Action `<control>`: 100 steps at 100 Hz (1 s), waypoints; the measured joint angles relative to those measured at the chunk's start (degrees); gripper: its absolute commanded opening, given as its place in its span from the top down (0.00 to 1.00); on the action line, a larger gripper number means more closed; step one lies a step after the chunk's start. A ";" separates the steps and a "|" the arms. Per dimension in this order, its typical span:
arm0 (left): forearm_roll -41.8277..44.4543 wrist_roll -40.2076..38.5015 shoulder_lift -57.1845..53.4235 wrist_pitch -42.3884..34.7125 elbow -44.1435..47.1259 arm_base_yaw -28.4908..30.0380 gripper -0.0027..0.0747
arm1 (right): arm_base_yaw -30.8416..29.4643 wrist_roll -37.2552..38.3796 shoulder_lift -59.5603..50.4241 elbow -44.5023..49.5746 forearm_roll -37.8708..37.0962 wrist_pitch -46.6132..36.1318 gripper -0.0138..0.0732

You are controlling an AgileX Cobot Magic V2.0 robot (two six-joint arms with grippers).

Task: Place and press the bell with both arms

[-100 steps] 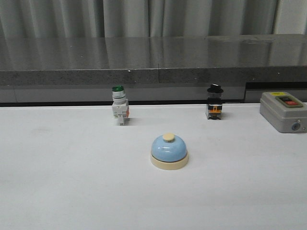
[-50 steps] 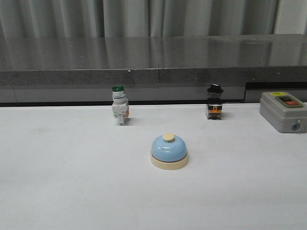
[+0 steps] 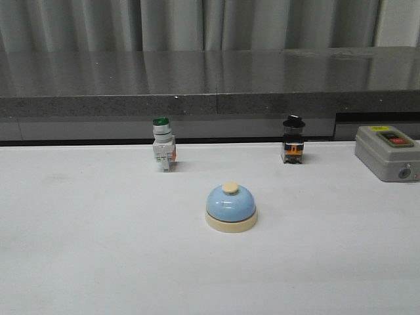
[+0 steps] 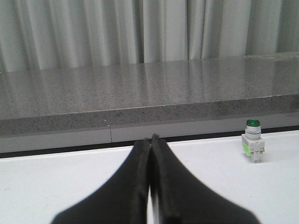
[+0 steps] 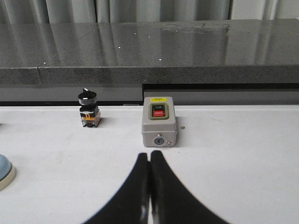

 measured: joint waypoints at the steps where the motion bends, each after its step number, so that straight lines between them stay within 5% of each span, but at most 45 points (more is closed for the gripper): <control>1: 0.00 0.00 0.00 0.00 0.00 0.00 0.99 | 0.00 0.00 0.00 0.00 0.00 0.00 0.91; 100: 0.00 0.00 0.00 0.00 0.00 0.00 0.99 | 0.00 0.00 0.00 0.00 0.00 -4.51 0.91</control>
